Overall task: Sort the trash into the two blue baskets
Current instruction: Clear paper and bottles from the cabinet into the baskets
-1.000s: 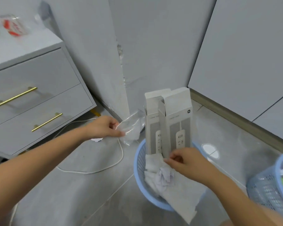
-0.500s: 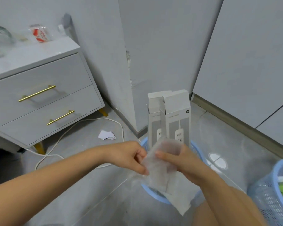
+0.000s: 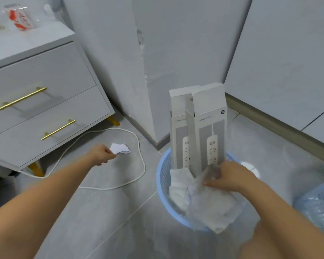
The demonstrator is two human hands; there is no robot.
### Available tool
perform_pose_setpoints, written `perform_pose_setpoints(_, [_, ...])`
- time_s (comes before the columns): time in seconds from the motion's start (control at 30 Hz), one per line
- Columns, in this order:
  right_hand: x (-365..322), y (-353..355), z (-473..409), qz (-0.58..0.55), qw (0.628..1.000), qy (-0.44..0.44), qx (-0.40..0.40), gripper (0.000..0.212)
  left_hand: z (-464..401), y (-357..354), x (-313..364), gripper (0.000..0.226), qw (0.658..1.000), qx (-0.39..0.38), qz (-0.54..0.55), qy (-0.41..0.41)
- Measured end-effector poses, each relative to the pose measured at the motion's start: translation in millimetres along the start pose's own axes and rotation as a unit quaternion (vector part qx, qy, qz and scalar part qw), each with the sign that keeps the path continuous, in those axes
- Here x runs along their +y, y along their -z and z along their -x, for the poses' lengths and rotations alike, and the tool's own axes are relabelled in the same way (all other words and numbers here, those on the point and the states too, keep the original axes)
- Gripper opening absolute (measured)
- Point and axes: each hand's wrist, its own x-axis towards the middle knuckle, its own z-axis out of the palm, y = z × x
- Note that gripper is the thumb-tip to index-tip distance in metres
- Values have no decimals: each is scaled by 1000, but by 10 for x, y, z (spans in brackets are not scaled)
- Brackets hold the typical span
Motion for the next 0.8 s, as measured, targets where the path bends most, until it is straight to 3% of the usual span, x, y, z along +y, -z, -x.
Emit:
perform_pose_setpoints(0.2, [-32, -26, -120, 49, 999, 2, -6, 63, -464, -90, 50, 33, 993, 69, -96, -9])
perform_pose_setpoints(0.33, [119, 169, -11, 23, 999, -20, -21, 72, -701, -316, 90, 43, 986, 102, -127, -34])
perform_pose_setpoints(0.47, [264, 396, 301, -109, 992, -7, 59, 62, -957, -534, 29, 49, 982, 112, -144, -42])
perform_pose_setpoints(0.6, [205, 408, 360, -149, 962, 22, 226, 20, -1130, -671, -63, 54, 976, 116, -178, -48])
perform_pose_setpoints(0.67, [110, 375, 407, -130, 965, 51, 224, 17, -1207, -699, -111, 52, 974, 103, -195, -54])
perform_pose_setpoints(0.8, [-68, 284, 488, -96, 977, 134, 133, 19, -1411, -718, -204, 48, 969, 96, -218, -65])
